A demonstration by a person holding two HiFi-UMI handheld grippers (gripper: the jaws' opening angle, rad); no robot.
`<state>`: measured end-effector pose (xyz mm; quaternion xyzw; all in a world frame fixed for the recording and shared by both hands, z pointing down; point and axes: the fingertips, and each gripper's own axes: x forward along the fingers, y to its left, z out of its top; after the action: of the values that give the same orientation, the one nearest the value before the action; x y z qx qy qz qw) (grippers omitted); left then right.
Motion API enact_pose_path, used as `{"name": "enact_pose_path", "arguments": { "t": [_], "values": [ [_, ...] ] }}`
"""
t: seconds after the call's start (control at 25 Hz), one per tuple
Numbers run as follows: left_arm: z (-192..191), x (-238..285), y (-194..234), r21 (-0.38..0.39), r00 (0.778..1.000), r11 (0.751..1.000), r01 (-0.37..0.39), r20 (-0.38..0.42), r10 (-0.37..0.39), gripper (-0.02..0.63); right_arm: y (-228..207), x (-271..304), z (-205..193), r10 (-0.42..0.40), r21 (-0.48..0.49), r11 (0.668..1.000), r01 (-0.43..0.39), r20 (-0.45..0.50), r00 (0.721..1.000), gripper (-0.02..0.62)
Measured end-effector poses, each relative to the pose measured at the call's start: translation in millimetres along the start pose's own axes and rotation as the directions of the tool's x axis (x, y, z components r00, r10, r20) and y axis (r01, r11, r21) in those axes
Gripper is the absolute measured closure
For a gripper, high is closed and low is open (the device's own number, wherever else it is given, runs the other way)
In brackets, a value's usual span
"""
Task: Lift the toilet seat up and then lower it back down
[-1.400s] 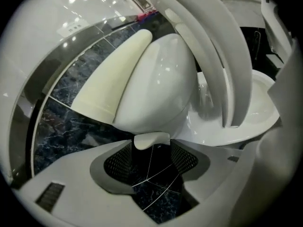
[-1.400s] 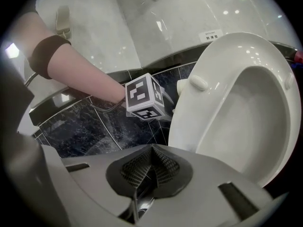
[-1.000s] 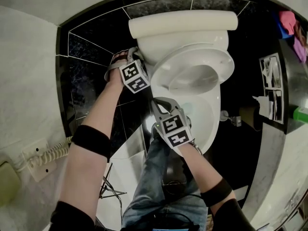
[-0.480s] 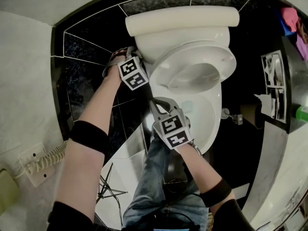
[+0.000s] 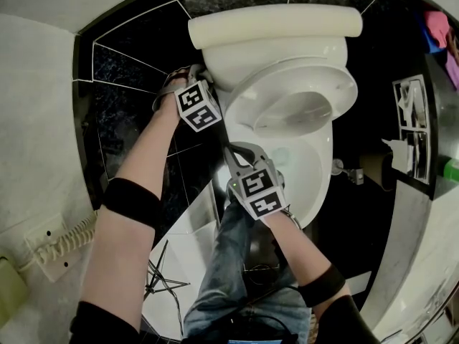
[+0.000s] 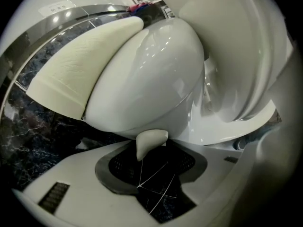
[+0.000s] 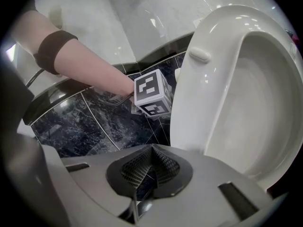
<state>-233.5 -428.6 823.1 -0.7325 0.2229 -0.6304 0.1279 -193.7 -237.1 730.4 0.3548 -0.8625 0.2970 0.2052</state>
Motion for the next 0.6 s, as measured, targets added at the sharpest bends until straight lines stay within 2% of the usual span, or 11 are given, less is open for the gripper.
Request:
{"name": "enact_pose_path", "arguments": {
  "t": [0.36,0.6],
  "values": [
    [0.0,0.8,0.2,0.009,1.000,1.000,-0.016,-0.017,0.016,0.400,-3.3,-5.5,-0.3,-0.010,0.001,1.000,0.010,0.001,1.000,0.588],
    [-1.2,-9.1,6.1,0.071,0.998,0.997,-0.035,-0.043,0.038,0.405,-2.2,-19.7,2.0,-0.015,-0.013,1.000,0.015,0.003,1.000,0.588]
  ]
}}
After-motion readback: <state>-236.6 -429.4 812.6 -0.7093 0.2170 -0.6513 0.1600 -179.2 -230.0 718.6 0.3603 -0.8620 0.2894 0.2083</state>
